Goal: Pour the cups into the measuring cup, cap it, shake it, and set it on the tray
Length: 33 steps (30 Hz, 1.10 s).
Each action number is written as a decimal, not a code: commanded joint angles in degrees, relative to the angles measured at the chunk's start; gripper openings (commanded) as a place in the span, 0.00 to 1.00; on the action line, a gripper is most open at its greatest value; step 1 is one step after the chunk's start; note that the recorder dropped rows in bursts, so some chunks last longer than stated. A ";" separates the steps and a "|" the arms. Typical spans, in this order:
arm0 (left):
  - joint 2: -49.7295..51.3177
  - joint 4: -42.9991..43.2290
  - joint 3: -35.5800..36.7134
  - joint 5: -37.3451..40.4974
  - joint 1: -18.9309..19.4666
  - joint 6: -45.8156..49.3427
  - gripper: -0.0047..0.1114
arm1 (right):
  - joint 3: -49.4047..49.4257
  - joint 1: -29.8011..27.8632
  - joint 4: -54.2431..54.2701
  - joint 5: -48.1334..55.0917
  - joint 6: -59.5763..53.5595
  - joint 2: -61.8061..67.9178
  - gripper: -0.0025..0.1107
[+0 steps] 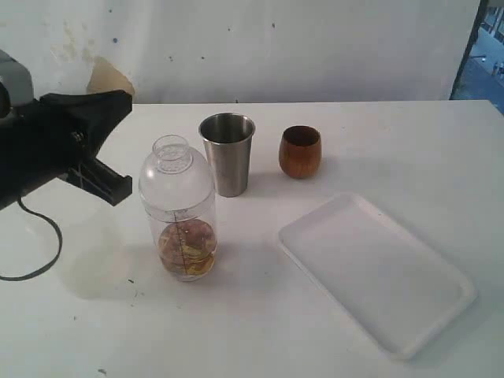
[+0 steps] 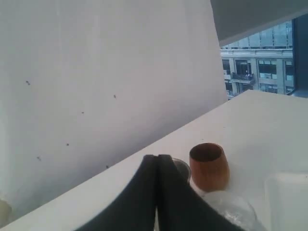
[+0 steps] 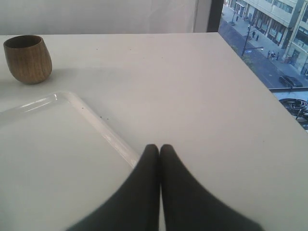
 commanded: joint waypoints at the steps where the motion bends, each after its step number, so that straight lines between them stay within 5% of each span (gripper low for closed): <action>1: -5.62 -6.01 0.23 6.41 -0.02 -0.01 0.04 | 0.27 -0.43 -0.21 -0.19 0.20 -0.30 0.02; 7: -14.33 -16.99 5.23 8.31 -0.02 8.38 0.04 | 0.27 -0.43 -0.91 -2.66 0.52 -0.30 0.02; 15: -30.38 -17.91 11.15 15.27 -0.02 10.92 0.04 | 0.27 -0.43 -0.78 -10.36 0.52 -0.30 0.02; 18: -35.92 -17.91 11.28 25.39 -0.02 -0.22 0.04 | 0.27 -0.43 -0.78 -10.36 0.52 -0.30 0.02; 33: -36.92 -17.91 11.28 29.62 -0.02 -3.73 0.04 | 0.27 -0.43 -0.64 -10.35 0.52 -0.30 0.02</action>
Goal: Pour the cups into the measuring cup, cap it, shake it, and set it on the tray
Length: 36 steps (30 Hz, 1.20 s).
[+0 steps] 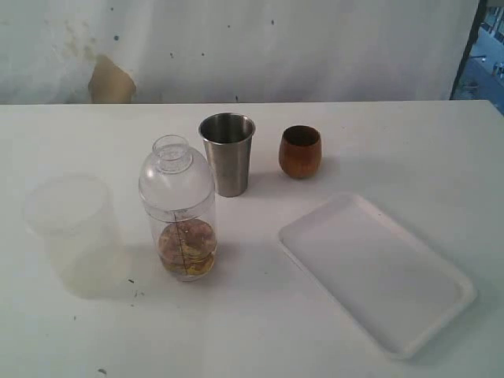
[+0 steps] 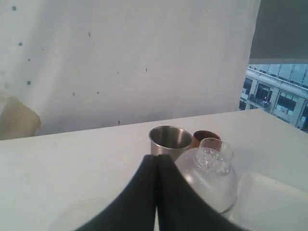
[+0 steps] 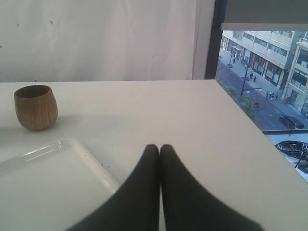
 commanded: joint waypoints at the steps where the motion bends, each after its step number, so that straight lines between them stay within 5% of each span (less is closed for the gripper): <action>1: -0.43 -0.29 0.16 2.02 -0.02 -0.28 0.04 | 0.15 -0.43 -0.31 -0.87 0.00 -0.30 0.02; 9: -4.92 -0.29 6.01 3.18 1.96 0.25 0.04 | 0.15 -0.43 -0.31 -0.87 0.00 -0.30 0.02; 23: -26.88 0.61 16.67 13.56 25.31 -0.26 0.04 | 0.15 -0.43 -0.31 -0.87 0.00 -0.30 0.02; 26: -31.50 0.61 16.67 22.61 26.79 -0.39 0.04 | 0.15 -0.43 -0.31 -0.87 0.00 -0.30 0.02; 36: -34.04 0.61 16.67 20.56 26.79 -0.39 0.04 | 0.15 -0.43 -0.19 -0.87 0.00 -0.30 0.02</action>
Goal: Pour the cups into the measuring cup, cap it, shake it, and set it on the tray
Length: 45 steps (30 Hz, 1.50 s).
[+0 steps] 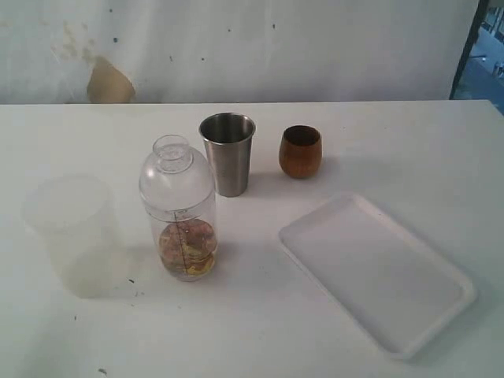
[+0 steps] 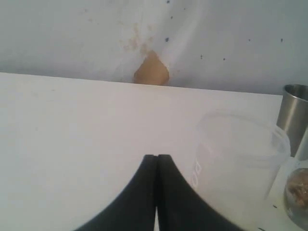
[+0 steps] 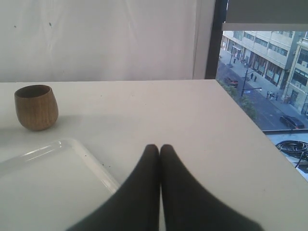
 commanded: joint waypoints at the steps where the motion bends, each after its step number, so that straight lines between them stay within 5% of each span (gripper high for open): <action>1: -0.23 0.19 0.25 -1.61 0.20 -0.35 0.04 | 0.15 -0.43 -0.19 -0.77 0.00 -0.30 0.02; 25: -0.23 0.19 0.25 -1.69 0.20 -0.35 0.04 | 0.15 -0.43 -0.21 -1.56 0.00 -0.30 0.02; 37: -0.23 0.19 0.25 -1.69 0.20 -0.35 0.04 | -1.58 -0.43 3.76 -46.09 22.55 -0.30 0.02; 41: -0.23 0.19 0.25 -1.69 0.20 -0.35 0.04 | -13.90 -0.43 -8.45 -36.23 32.99 4.60 0.02; 45: -0.23 0.19 0.25 -1.69 0.20 -0.35 0.04 | -28.15 -0.43 -38.98 -30.82 56.29 15.99 0.02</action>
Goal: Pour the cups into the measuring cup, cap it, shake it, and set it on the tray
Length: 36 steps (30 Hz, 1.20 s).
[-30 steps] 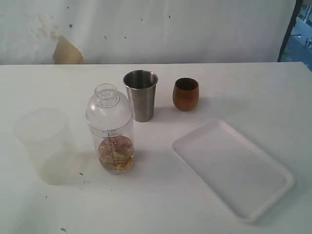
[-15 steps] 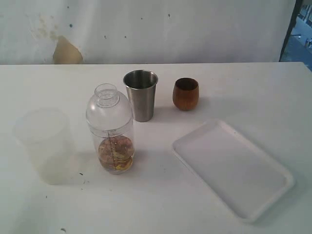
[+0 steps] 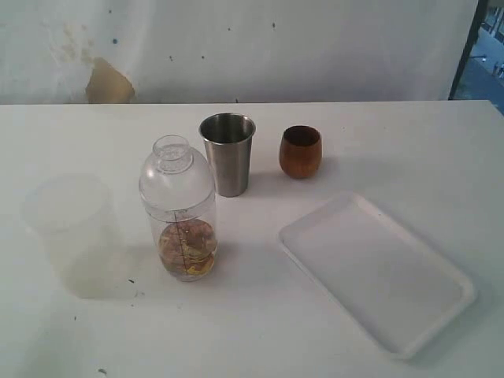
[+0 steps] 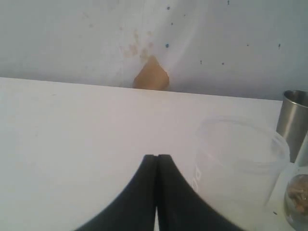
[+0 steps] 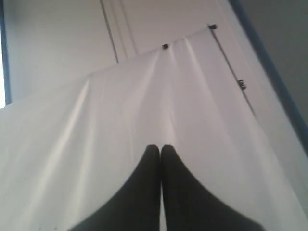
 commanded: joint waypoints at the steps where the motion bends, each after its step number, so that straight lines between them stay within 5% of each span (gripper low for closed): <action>1: -0.25 0.19 0.25 -0.71 0.17 -0.23 0.04 | -13.75 -0.43 -33.37 5.60 26.50 11.62 0.02; 6: -0.25 0.19 0.25 -0.71 0.17 -0.23 0.04 | -29.55 -0.43 -68.35 11.56 47.87 28.91 0.02; 10: -0.25 0.19 0.25 -0.71 0.17 -0.23 0.04 | -36.94 -0.43 -75.30 30.63 44.52 39.88 0.02; 13: -0.25 0.19 0.25 -0.71 0.17 -0.23 0.04 | -38.40 -0.43 -74.78 46.85 30.16 46.99 0.02; 15: -0.25 0.19 0.25 -0.71 0.17 -0.23 0.04 | -38.97 -0.17 -68.33 53.49 18.23 50.71 0.02; 18: -0.25 0.19 0.25 -0.71 0.17 -0.23 0.04 | -42.62 0.40 -44.04 56.05 4.64 54.86 0.02; 21: -0.25 0.19 0.25 -0.71 0.17 -0.12 0.04 | -47.89 2.35 -14.95 58.10 -23.11 58.53 0.02; 24: -0.25 0.19 0.25 -0.71 0.17 -0.12 0.04 | -55.57 4.54 5.90 72.67 -44.38 63.88 0.02; 30: -0.25 0.19 0.25 -0.71 0.17 -0.12 0.04 | -69.23 15.24 9.49 95.73 -47.49 73.90 0.02; 36: -0.25 0.19 0.25 -0.71 0.17 -0.02 0.04 | -74.00 34.36 15.87 88.96 -47.81 80.92 0.02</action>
